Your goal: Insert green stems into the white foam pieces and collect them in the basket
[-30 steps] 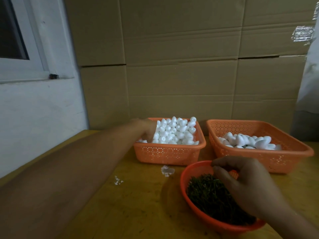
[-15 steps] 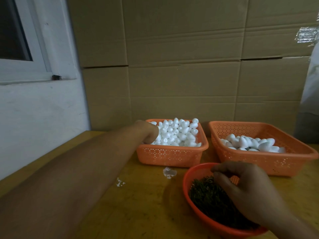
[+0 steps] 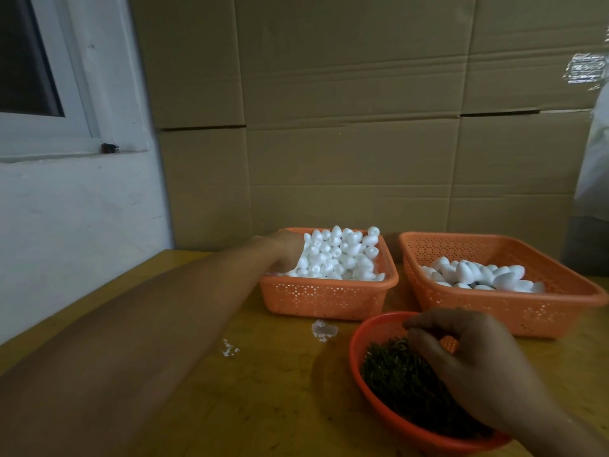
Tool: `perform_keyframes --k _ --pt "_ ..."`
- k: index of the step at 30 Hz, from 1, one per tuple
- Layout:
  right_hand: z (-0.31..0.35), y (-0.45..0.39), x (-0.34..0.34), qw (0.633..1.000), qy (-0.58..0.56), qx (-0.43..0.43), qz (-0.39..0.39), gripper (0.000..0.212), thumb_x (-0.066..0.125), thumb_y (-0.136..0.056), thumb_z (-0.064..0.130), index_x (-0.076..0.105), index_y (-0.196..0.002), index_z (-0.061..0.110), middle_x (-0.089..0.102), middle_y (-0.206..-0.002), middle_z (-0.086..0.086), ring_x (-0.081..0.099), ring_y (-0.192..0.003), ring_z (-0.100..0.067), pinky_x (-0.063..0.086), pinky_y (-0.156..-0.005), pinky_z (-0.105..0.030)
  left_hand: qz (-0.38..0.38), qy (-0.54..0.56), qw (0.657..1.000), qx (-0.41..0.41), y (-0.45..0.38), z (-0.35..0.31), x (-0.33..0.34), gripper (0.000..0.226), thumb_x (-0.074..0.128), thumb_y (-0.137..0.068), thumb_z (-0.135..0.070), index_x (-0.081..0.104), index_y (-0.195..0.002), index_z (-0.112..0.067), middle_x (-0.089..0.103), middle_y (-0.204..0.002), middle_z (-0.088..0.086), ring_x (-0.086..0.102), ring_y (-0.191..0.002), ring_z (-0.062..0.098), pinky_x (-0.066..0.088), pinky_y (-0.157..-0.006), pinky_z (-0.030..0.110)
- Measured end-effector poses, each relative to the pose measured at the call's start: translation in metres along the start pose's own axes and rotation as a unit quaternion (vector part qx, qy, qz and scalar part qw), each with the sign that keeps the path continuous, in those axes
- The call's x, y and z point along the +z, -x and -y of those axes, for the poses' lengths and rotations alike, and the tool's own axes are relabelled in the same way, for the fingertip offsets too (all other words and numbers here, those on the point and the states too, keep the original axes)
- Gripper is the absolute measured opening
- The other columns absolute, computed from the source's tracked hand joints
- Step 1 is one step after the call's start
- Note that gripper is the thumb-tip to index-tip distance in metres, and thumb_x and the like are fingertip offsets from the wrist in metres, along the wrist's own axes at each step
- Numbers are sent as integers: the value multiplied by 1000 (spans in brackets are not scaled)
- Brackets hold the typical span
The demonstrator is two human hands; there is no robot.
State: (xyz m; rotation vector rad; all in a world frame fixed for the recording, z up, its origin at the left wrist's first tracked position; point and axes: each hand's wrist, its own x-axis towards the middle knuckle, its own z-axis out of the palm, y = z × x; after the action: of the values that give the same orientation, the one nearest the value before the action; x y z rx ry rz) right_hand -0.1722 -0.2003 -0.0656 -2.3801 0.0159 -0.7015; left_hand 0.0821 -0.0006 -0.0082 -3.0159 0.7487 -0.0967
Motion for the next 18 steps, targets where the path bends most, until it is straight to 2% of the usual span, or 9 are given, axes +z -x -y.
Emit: perform_keyframes --k 2,4,7,10,12,15,17,18 --pt "0 0 0 1000 3 0 0 13 69 -88 27 78 -95 34 72 -84 25 65 -85 10 52 -73 -18 -40 49 998 23 -3 -2 -3 7 57 -96 -11 63 -97 -14 64 -116 6 62 -100 25 51 -83 40" --pt "1 0 0 1000 2 3 1 13 69 -89 27 77 -96 35 71 -85 26 64 -85 12 51 -72 -16 -88 126 988 34 -2 -3 -1 7 57 -96 -11 63 -101 -13 64 -109 5 62 -98 25 53 -86 42" --pt "2 1 1 1000 2 4 -2 13 70 -89 25 77 -95 34 72 -87 24 66 -80 9 52 -68 -16 -156 265 948 80 10 -8 0 8 59 -97 -18 64 -103 -20 65 -104 -7 63 -96 16 54 -88 39" --pt "4 2 1 1000 7 2 -5 13 71 -88 24 78 -93 34 72 -87 23 66 -80 8 51 -66 -13 -206 347 907 124 29 -17 5 6 64 -95 -26 64 -98 -31 66 -97 -20 62 -90 -1 52 -79 29" --pt "5 2 1 1000 8 0 -1 12 71 -88 24 78 -94 32 71 -86 25 65 -83 11 49 -66 -8 -222 391 880 153 45 -26 9 5 66 -94 -31 64 -97 -35 67 -98 -24 64 -90 -2 53 -78 28" --pt "6 2 0 1000 15 -8 1 14 72 -88 21 79 -95 31 67 -80 31 61 -88 18 45 -72 -1 -220 484 825 189 69 -42 15 6 70 -93 -21 67 -98 -24 71 -99 -11 68 -94 7 56 -83 34" --pt "7 2 -1 999 30 -15 8 15 74 -87 20 79 -95 30 64 -78 31 59 -91 18 43 -73 1 -214 530 793 211 86 -53 20 8 69 -92 -15 68 -100 -18 72 -100 -6 68 -96 9 56 -86 31" --pt "7 3 -2 999 43 -18 14 15 75 -86 19 79 -96 31 63 -79 30 61 -92 13 44 -73 -1 -204 550 781 215 96 -58 21 12 66 -92 -14 67 -102 -21 72 -101 -6 68 -98 8 55 -87 29"
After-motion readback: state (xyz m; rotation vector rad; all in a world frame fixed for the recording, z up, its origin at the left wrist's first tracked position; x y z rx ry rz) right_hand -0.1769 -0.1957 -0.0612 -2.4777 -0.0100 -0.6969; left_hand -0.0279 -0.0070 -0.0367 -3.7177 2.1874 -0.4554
